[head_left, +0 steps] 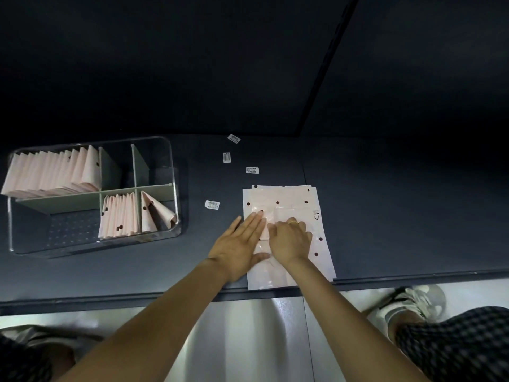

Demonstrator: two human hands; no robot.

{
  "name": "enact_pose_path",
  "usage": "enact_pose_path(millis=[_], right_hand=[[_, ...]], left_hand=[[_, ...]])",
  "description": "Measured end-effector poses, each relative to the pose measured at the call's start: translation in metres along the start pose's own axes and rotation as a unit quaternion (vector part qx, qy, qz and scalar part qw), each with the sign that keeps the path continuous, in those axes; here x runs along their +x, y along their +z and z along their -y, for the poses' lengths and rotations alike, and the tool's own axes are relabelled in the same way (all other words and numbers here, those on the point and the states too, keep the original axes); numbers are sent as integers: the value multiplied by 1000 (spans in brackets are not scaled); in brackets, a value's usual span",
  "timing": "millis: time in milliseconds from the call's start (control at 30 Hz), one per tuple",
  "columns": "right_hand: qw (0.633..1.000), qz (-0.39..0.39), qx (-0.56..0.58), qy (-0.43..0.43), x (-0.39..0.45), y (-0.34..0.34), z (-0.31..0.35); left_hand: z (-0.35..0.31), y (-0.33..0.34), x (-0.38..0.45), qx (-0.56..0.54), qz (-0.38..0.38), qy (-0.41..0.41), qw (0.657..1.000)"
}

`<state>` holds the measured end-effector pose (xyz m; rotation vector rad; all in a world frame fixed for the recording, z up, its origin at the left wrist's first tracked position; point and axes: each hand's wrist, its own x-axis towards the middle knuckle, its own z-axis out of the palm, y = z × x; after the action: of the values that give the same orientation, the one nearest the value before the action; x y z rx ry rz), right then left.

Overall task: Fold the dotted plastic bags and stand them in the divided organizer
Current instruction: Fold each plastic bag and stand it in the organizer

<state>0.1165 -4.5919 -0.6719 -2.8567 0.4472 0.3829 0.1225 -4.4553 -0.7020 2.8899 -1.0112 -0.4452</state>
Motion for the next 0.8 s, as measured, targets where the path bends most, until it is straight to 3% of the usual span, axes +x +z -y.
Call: enact_pose_path(millis=[67, 133, 200, 267, 333, 433, 600, 700, 800], right_hand=[[1000, -22, -19, -3, -3, 3, -2], [995, -96, -17, -18, -8, 7, -4], [980, -161, 49, -101, -11, 10, -4], [963, -113, 58, -237, -8, 12, -4], [954, -23, 4, -299, -3, 15, -8], [958, 33, -53, -279, 6, 19, -24], [948, 37, -118, -294, 8, 17, -41], [962, 38, -12, -269, 8, 16, -32], [973, -16, 150, -175, 18, 5, -20]], left_hand=[[2, 1, 0, 14, 8, 11, 1000], [3, 0, 0, 18, 14, 14, 1000], [4, 0, 1, 3, 16, 14, 1000], [5, -1, 0, -2, 23, 13, 1000], [5, -1, -1, -12, 33, 14, 999], [9, -2, 0, -22, 27, 31, 999], [29, -6, -7, -3, 17, 50, 999], [31, -6, -12, -33, 24, 26, 999], [24, -4, -13, -70, 9, -6, 997]])
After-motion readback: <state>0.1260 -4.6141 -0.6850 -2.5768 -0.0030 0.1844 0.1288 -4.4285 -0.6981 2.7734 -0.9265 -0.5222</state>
